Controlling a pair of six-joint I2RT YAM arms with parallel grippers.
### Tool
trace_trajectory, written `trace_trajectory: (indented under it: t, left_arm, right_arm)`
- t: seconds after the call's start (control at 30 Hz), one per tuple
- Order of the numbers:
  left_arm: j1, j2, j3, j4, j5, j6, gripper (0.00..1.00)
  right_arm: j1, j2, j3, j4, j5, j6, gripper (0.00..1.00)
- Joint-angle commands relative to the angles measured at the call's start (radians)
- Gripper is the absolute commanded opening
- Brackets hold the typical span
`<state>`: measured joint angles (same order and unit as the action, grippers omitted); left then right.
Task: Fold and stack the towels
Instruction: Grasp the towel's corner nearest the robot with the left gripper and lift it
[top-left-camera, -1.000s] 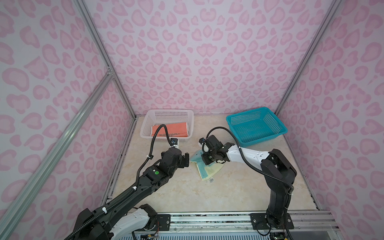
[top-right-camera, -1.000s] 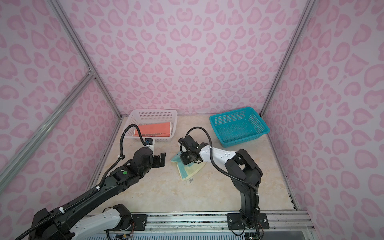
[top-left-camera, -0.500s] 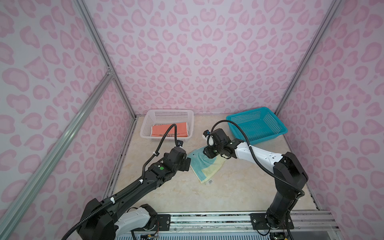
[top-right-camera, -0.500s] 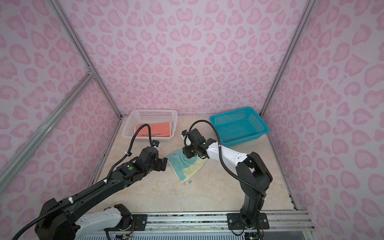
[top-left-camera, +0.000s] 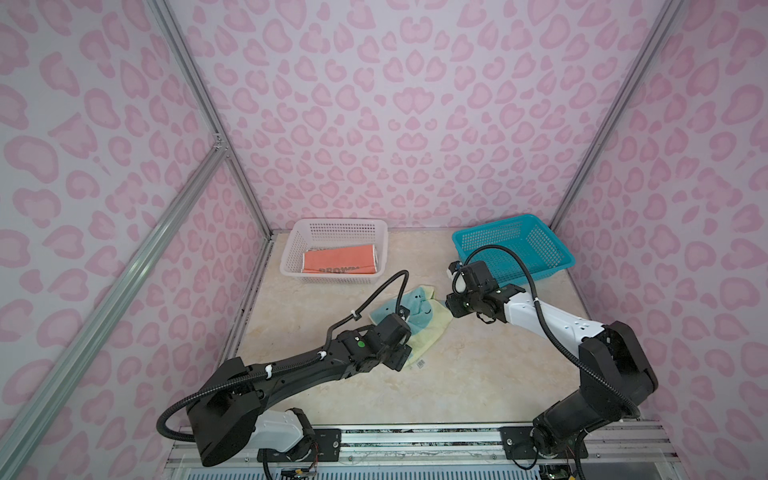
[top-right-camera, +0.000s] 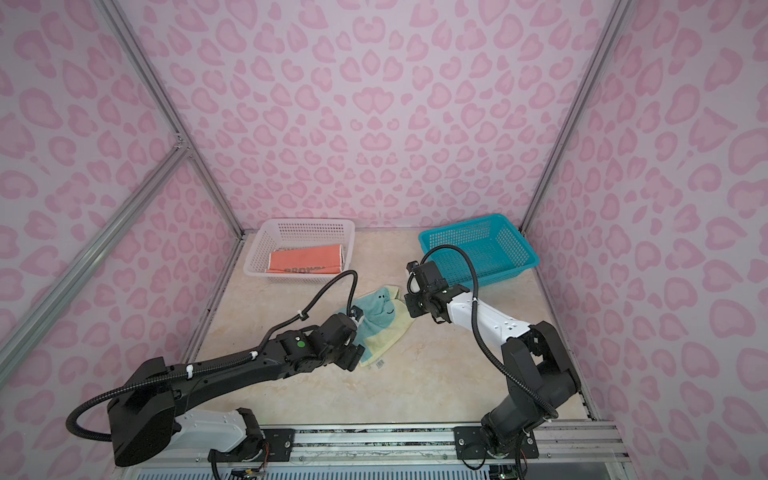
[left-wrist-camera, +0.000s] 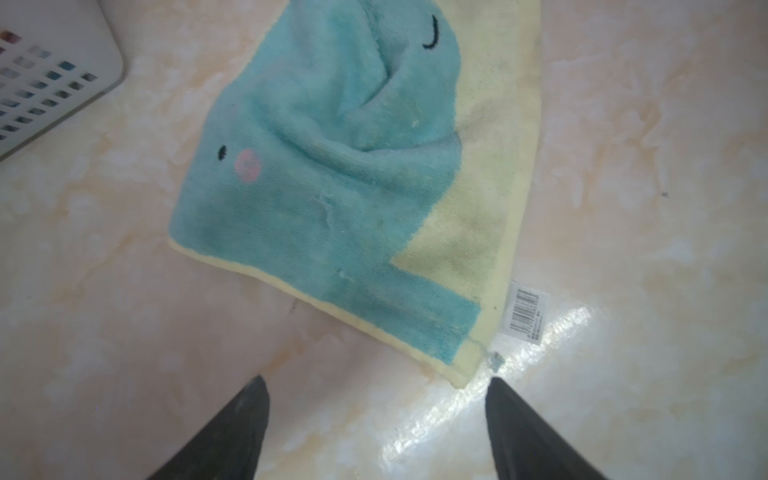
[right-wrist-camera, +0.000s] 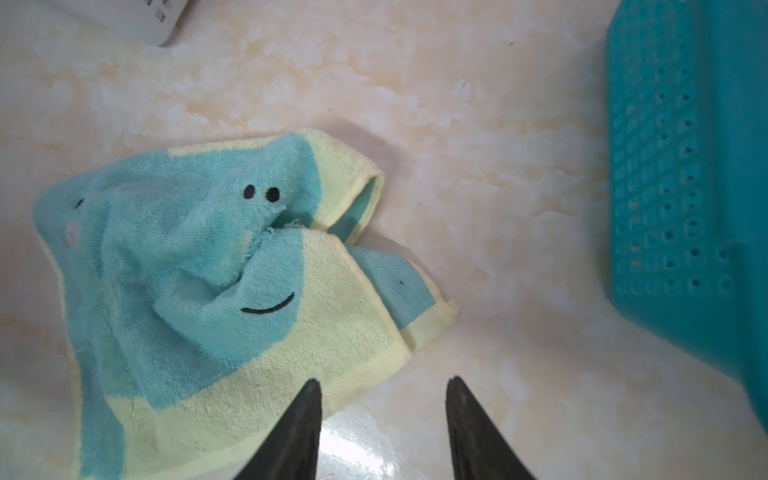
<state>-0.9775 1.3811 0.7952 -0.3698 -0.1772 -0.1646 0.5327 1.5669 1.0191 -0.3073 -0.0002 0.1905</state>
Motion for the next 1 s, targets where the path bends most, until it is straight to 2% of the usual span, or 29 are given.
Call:
trace_trajectory:
  t: [0.0, 0.13, 0.37, 0.8, 0.9, 0.97]
  left_arm:
    - [-0.034, 0.051, 0.027, -0.021, -0.016, -0.020, 0.79]
    - [-0.056, 0.123, 0.055, -0.022, -0.010, -0.009, 0.72]
    - [-0.060, 0.196, 0.074, -0.019, 0.038, 0.006, 0.55]
    - [-0.061, 0.280, 0.100, -0.041, 0.093, 0.017, 0.52]
    - [-0.062, 0.304, 0.103, -0.042, 0.092, 0.015, 0.42]
    - [-0.061, 0.315, 0.105, -0.043, 0.087, 0.010, 0.28]
  right_arm:
    - [-0.012, -0.011, -0.019, 0.033, -0.011, 0.011, 0.49]
    - [-0.018, -0.016, -0.023, 0.032, -0.011, 0.010, 0.49]
    - [-0.019, -0.013, -0.039, 0.038, -0.017, 0.011, 0.49]
    - [-0.032, 0.009, -0.055, 0.052, -0.034, 0.014, 0.49]
    - [-0.034, 0.010, -0.057, 0.054, -0.035, 0.015, 0.49]
    - [-0.037, 0.009, -0.060, 0.053, -0.034, 0.013, 0.50]
